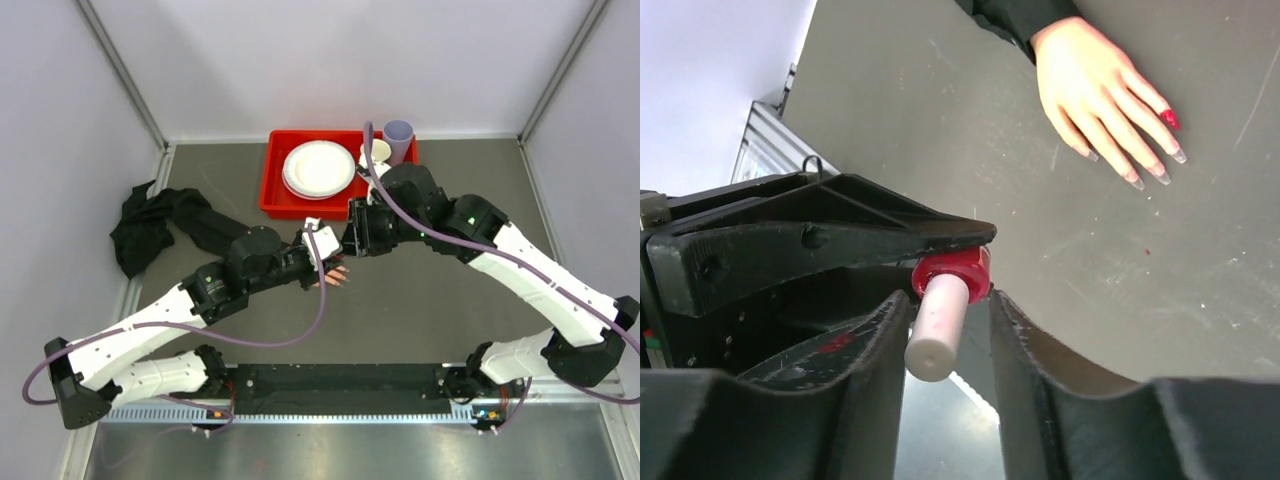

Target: Paint the nails

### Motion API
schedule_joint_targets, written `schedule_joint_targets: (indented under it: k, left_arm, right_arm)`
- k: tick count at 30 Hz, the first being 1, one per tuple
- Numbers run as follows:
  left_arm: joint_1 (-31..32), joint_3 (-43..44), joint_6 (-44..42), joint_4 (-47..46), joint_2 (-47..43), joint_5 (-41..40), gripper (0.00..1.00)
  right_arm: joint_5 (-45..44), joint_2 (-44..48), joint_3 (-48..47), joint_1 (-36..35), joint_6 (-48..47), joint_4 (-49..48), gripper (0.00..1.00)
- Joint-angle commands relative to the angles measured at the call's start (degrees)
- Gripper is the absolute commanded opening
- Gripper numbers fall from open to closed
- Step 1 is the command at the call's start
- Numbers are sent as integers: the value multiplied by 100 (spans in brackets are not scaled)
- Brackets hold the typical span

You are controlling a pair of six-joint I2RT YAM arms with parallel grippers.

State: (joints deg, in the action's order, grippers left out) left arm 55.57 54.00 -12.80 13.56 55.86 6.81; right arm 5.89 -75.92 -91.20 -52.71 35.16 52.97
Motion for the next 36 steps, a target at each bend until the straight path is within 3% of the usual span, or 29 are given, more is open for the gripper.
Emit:
schedule_joint_targets:
  k: [1,3,5,7,11,17,19,23,29,30,32,33,36]
  left_arm:
    - [15,41,-30,-354,-101,119,0]
    - [24,41,-21,-363,-92,189,0]
    - [24,84,-12,-267,-92,355,0]
    - [24,154,-12,-153,-127,1019,0]
    - [15,260,101,102,-303,2586,0]
    - [15,602,645,305,-269,5114,0]
    - [15,760,821,410,-40,5583,0]
    - [15,814,928,463,197,5779,0]
    - [15,788,805,481,145,5262,0]
    - [15,779,779,489,128,4930,0]
    - [15,753,700,481,57,4498,0]
    - [15,726,630,489,40,4017,0]
    - [15,639,524,489,13,3276,0]
  right_arm:
    - [123,7,-3,15,-44,-252,30]
    - [158,25,-3,15,-96,-243,23]
    - [263,51,6,15,-307,-217,8]
    - [342,51,-30,15,-744,-130,0]
    - [921,182,163,15,-1870,-182,0]
    - [2449,938,1296,15,-3435,-1279,0]
    - [2636,1044,1526,15,-3787,-1464,0]
    - [3154,1088,1544,15,-4016,-1561,0]
    - [3069,1158,1395,15,-4078,-1413,0]
    - [2945,1176,1377,15,-4009,-1360,1]
    - [2490,1150,1228,15,-3885,-1115,26]
    - [2287,1115,1140,15,-3650,-1009,43]
    - [1303,1001,824,15,-2765,-806,62]
